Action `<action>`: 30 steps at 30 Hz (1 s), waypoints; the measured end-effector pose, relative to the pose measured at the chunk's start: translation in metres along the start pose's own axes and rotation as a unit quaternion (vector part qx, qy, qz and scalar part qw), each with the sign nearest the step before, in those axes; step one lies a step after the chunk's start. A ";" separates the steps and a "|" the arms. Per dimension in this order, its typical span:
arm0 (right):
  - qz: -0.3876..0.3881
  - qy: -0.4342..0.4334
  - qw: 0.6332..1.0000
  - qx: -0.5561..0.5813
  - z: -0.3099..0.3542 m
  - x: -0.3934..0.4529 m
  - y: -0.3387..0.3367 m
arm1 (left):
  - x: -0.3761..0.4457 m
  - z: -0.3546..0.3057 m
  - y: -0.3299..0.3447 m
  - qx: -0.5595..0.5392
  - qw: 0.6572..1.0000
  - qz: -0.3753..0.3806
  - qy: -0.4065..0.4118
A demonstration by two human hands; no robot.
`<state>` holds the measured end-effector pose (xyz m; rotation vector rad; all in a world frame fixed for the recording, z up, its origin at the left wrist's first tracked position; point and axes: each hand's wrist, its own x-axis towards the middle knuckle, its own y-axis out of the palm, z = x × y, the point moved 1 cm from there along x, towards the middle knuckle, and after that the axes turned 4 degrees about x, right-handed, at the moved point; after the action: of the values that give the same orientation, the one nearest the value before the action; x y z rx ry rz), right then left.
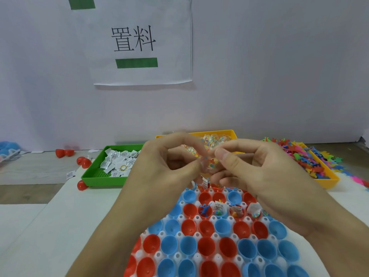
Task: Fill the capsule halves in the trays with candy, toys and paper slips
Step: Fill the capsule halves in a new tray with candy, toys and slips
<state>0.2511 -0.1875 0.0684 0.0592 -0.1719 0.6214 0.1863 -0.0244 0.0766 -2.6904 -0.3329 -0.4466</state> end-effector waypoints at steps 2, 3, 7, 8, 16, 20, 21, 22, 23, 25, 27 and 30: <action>-0.007 0.000 1.000 -0.008 -0.002 0.001 0.001 | 0.000 0.001 0.000 0.001 1.000 0.001 -0.006; -0.010 0.002 1.000 -0.007 -0.003 0.001 0.001 | 0.000 0.001 0.000 0.002 1.000 0.002 -0.009; -0.015 0.013 0.999 -0.035 -0.007 0.003 -0.004 | -0.001 0.002 -0.002 -0.009 0.999 0.028 -0.022; -0.017 0.015 0.999 -0.041 -0.008 0.003 -0.005 | -0.001 0.001 -0.002 -0.011 0.999 0.038 -0.024; -0.039 0.016 0.996 -0.078 -0.009 0.003 -0.004 | 0.001 0.006 0.000 -0.053 0.995 0.038 -0.077; -0.032 0.025 0.995 -0.090 -0.010 0.003 -0.004 | 0.003 0.010 0.001 -0.023 0.996 0.050 -0.077; -0.033 0.029 0.994 -0.096 -0.011 0.004 -0.004 | 0.003 0.012 0.001 -0.013 0.995 0.050 -0.080; -0.038 0.030 0.993 -0.106 -0.013 0.004 -0.005 | 0.004 0.015 0.001 0.000 0.995 0.050 -0.085; -0.046 0.027 0.992 -0.118 -0.014 0.005 -0.007 | 0.004 0.019 0.002 0.018 0.994 0.051 -0.090; -0.058 0.019 0.987 -0.147 -0.015 0.007 -0.010 | 0.005 0.026 0.003 0.082 0.990 0.066 -0.096; -0.063 0.015 0.984 -0.168 -0.016 0.008 -0.014 | 0.006 0.034 0.006 0.164 0.977 0.091 -0.097; -0.057 0.013 0.981 -0.188 -0.017 0.008 -0.016 | 0.005 0.043 0.010 0.260 0.953 0.119 -0.102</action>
<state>0.2697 -0.1942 0.0535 -0.3013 -0.2571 0.4665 0.2049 -0.0151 0.0371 -2.2182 -0.1493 0.0012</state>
